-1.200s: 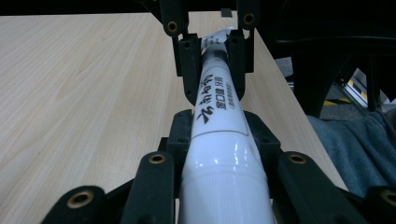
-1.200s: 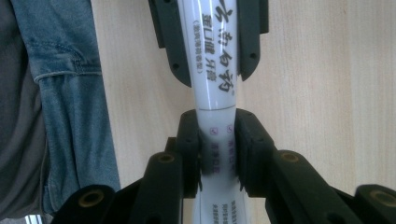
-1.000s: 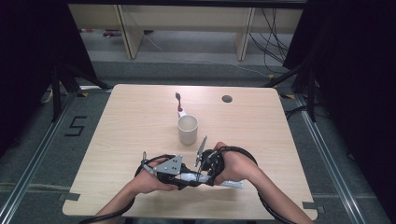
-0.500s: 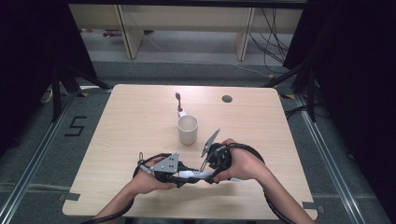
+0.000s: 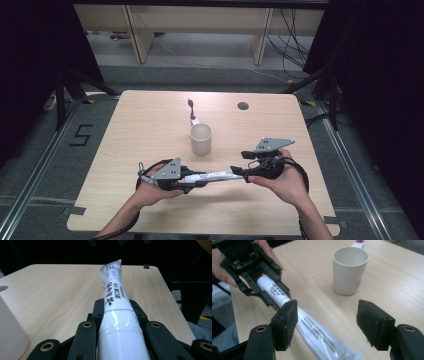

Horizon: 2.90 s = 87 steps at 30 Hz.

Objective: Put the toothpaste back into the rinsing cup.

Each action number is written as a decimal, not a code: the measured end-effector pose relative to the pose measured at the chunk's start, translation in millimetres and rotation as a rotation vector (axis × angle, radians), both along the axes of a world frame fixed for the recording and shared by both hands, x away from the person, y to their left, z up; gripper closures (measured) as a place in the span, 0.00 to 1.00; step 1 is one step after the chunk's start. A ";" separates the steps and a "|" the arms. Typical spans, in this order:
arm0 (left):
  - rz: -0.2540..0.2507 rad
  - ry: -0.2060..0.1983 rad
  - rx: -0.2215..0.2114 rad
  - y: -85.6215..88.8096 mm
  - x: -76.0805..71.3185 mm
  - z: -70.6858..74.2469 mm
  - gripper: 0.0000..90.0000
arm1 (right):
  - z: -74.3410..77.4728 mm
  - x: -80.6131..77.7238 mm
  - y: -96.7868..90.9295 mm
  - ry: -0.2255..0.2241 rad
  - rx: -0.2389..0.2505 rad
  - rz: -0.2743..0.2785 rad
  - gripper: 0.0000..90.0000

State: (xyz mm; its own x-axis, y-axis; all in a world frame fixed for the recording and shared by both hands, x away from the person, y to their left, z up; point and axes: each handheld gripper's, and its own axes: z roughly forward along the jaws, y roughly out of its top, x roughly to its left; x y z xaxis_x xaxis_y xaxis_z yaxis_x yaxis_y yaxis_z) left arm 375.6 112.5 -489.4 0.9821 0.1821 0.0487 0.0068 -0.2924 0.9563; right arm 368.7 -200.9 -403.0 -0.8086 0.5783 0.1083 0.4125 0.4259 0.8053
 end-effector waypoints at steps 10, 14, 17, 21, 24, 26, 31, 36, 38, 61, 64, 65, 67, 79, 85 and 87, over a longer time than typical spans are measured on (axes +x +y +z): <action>0.024 -0.015 -0.012 6.0 2.5 0.6 0.79 | -11.9 -3.4 -11.4 -0.002 0.064 -0.064 0.29; 0.042 -0.018 -0.034 8.7 3.9 0.5 0.79 | -15.0 -3.5 -13.5 -0.017 0.058 -0.076 0.26; 0.061 -0.026 -0.032 11.7 4.3 2.5 0.79 | -18.1 -4.3 -12.5 -0.013 0.068 -0.082 0.25; 0.075 -0.035 -0.046 14.8 5.2 4.3 0.79 | -19.0 -5.6 -14.4 -0.019 0.096 -0.140 0.24; 0.084 -0.045 -0.036 16.7 5.6 5.5 0.79 | -19.5 -4.8 -15.8 -0.028 0.089 -0.129 0.24; 0.085 -0.043 -0.050 17.2 6.0 6.0 0.79 | -21.8 -5.5 -15.1 -0.013 0.104 -0.133 0.25; 0.096 -0.050 -0.053 18.1 6.0 8.1 0.79 | -31.8 -7.9 -12.0 0.030 0.134 -0.143 0.25; 0.095 -0.052 -0.058 17.9 6.8 8.6 0.79 | -39.4 -6.0 -11.2 0.056 0.135 -0.134 0.24; 0.098 -0.052 -0.062 16.9 6.6 8.9 0.79 | -43.0 -5.1 -9.2 0.065 0.142 -0.119 0.24; 0.111 -0.052 -0.132 7.3 6.4 9.6 0.79 | -49.2 5.8 22.5 0.146 0.291 -0.081 0.25; 0.115 -0.052 -0.138 7.6 6.5 9.7 0.79 | -48.2 6.7 23.9 0.148 0.298 -0.093 0.25; 0.116 -0.053 -0.141 7.8 6.5 9.6 0.79 | -47.6 6.7 23.7 0.144 0.298 -0.095 0.25; 0.119 -0.049 -0.157 7.6 6.9 8.6 0.79 | -47.7 7.4 23.8 0.136 0.306 -0.099 0.25; 0.152 -0.050 -0.195 4.4 6.1 5.7 0.78 | -43.7 14.6 27.6 0.137 0.375 -0.141 0.23; 0.168 -0.053 -0.206 3.1 6.2 6.1 0.78 | -40.4 17.3 28.4 0.152 0.395 -0.155 0.23; 0.174 -0.054 -0.211 2.7 6.1 6.5 0.78 | -39.1 17.8 28.5 0.157 0.400 -0.162 0.23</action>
State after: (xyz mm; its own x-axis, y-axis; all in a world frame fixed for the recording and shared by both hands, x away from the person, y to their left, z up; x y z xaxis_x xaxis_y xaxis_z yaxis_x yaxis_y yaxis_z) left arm 381.7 115.2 -482.9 0.9321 0.3598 0.0429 -0.0126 -0.0861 0.9962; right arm 386.6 -172.4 -442.1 -0.6675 0.5834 0.4627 0.5780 0.0143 0.8159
